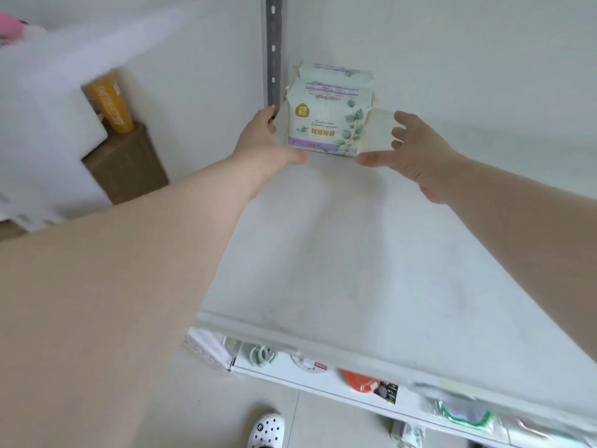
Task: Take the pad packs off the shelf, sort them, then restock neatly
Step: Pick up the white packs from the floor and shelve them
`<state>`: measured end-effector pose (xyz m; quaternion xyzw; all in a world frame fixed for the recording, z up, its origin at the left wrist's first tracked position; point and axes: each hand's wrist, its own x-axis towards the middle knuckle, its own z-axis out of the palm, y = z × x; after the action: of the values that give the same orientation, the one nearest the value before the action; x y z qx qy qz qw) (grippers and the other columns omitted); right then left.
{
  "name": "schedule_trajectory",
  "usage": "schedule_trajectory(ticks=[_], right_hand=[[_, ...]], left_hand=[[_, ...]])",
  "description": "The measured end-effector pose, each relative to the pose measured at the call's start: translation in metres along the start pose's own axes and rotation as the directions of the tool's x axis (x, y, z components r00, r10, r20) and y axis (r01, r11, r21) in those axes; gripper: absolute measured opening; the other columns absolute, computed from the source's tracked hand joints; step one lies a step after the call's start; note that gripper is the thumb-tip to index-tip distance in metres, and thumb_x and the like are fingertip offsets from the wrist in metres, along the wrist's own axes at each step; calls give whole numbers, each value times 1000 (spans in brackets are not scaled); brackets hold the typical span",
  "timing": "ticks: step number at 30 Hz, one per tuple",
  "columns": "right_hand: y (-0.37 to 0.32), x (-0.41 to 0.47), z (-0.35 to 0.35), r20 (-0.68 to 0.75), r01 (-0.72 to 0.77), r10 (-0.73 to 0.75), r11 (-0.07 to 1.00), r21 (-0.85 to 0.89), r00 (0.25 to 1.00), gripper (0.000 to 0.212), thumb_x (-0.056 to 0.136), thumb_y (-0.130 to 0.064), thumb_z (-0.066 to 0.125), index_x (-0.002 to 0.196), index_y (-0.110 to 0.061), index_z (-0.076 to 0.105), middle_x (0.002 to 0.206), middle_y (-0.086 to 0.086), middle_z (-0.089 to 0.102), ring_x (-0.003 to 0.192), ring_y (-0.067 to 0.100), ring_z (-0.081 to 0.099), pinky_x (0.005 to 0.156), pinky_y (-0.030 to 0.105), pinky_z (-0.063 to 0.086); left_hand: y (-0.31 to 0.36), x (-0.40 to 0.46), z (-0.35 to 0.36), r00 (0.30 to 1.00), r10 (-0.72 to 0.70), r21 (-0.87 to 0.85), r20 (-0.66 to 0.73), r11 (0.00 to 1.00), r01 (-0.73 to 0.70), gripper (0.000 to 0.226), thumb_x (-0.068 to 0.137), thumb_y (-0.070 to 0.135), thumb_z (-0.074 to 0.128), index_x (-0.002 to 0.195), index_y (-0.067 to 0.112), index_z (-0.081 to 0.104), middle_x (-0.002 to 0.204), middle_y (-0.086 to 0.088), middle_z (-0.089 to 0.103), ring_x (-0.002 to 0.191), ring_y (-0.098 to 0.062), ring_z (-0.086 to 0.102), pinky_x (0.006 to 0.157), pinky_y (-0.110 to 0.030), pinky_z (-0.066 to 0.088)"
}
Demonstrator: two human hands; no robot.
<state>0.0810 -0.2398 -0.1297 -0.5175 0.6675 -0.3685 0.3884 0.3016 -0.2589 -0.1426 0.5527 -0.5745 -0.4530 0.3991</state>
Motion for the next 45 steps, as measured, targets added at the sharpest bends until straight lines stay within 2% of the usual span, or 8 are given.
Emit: schedule_trajectory(ticks=[3, 6, 13, 18, 21, 34, 38, 45], right_hand=[[-14, -58, -8, -51, 1, -2, 1000, -16, 999, 102, 69, -22, 86, 151, -22, 25, 153, 4, 34, 137, 16, 38, 103, 29, 36], [-18, -132, -14, -82, 0, 2, 1000, 28, 997, 87, 73, -17, 83, 146, -20, 36, 147, 6, 42, 133, 16, 43, 91, 27, 39], [9, -334, -20, -231, -103, 103, 995, 15, 967, 59, 79, -18, 77, 133, -19, 52, 128, -5, 57, 114, 12, 54, 93, 33, 49], [66, -471, -6, -319, -293, 305, 952, 87, 897, 58, 78, -15, 78, 131, -16, 55, 116, -5, 58, 111, 11, 54, 93, 29, 47], [100, -544, -3, -336, -416, 431, 901, 121, 837, 61, 78, -18, 79, 133, -16, 53, 119, -2, 57, 109, 9, 51, 96, 29, 45], [192, -767, -86, -515, -610, 694, 707, 357, 503, 67, 74, -25, 82, 134, -20, 53, 126, 4, 59, 118, 17, 55, 99, 27, 41], [221, -817, -133, -517, -593, 705, 700, 398, 485, 65, 77, -21, 79, 135, -18, 51, 126, 3, 57, 120, 16, 52, 98, 28, 42], [291, -887, -224, -451, -611, 737, 673, 416, 503, 64, 78, -22, 79, 136, -20, 50, 128, 7, 55, 116, 18, 53, 100, 36, 44]], left_hand=[[10, -52, -2, 991, -56, -33, -119, 998, 53, 76, 77, 5, 74, 143, 16, 36, 139, -6, 47, 108, -9, 45, 87, -22, 39], [25, -121, 8, 989, -48, -68, -142, 997, 38, 64, 79, 5, 72, 136, 16, 45, 131, -7, 54, 115, -15, 52, 96, -26, 42], [59, -299, 39, 978, 94, 47, 186, 993, -105, 55, 81, 5, 67, 131, 21, 50, 124, 6, 59, 115, -6, 53, 97, -14, 36], [24, -404, 68, 864, 64, 108, 499, 985, -135, 53, 79, 6, 71, 128, 16, 53, 126, 3, 60, 114, -10, 56, 92, -7, 38], [-1, -450, 85, 788, -10, 166, 616, 979, -117, 53, 78, 8, 73, 127, 14, 54, 127, 0, 59, 117, -12, 55, 101, -22, 38], [14, -610, 211, 477, -178, 296, 861, 937, -183, 56, 81, 14, 72, 132, 13, 50, 130, -8, 57, 120, -19, 53, 98, -23, 37], [22, -666, 276, 437, -201, 324, 877, 918, -227, 56, 80, 19, 72, 132, 17, 50, 128, -4, 58, 118, -17, 53, 99, -26, 39], [9, -754, 361, 486, -311, 412, 816, 904, -113, 53, 82, 20, 71, 131, 18, 50, 127, -3, 58, 107, -13, 53, 92, -21, 38]])
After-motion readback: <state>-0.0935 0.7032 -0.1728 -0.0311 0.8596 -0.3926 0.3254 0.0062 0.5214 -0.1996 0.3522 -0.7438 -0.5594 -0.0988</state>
